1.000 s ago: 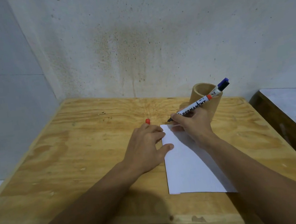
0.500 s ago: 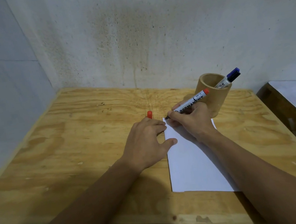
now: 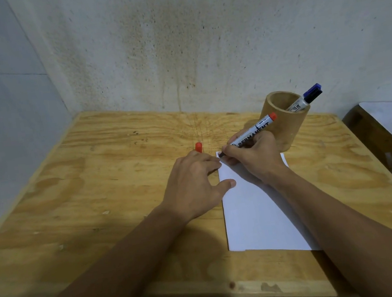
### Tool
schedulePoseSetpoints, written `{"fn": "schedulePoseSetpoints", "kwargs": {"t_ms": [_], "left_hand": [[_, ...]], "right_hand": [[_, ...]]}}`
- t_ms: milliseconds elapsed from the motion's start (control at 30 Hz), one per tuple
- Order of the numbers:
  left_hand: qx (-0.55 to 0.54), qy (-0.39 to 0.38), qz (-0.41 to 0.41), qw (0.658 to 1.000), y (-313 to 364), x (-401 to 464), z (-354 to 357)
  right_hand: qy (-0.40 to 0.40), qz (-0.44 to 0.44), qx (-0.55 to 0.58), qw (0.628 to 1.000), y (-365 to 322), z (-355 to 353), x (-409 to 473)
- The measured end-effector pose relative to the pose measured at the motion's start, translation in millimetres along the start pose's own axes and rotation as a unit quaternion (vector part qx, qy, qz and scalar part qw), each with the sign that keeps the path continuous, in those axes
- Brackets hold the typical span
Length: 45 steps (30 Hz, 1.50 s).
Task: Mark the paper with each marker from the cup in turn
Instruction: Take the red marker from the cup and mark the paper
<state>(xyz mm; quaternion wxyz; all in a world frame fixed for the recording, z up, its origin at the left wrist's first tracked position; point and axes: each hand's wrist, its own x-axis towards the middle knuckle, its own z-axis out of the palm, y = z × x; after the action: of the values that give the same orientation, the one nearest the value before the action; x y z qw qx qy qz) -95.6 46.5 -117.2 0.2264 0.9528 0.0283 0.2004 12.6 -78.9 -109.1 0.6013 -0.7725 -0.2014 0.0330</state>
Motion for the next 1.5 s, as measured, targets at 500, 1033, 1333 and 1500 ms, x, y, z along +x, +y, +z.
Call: {"fn": "schedulePoseSetpoints", "kwargs": {"t_ms": [500, 1033, 1333, 1500], "left_hand": [[-0.128, 0.156, -0.080, 0.976, 2, 13, -15], [-0.623, 0.021, -0.347, 0.701, 5, 48, -40], [-0.627, -0.007, -0.312, 0.714, 19, 48, -39], [-0.619, -0.004, -0.292, 0.730, 32, 54, -45]], "right_hand": [[0.059, 0.020, 0.136, 0.989, -17, -7, -7], [0.028, 0.024, 0.215, 0.976, -56, -22, -18], [0.042, -0.019, 0.153, 0.987, -50, -32, -17], [0.015, 0.002, 0.155, 0.988, -47, -47, -11]]}}
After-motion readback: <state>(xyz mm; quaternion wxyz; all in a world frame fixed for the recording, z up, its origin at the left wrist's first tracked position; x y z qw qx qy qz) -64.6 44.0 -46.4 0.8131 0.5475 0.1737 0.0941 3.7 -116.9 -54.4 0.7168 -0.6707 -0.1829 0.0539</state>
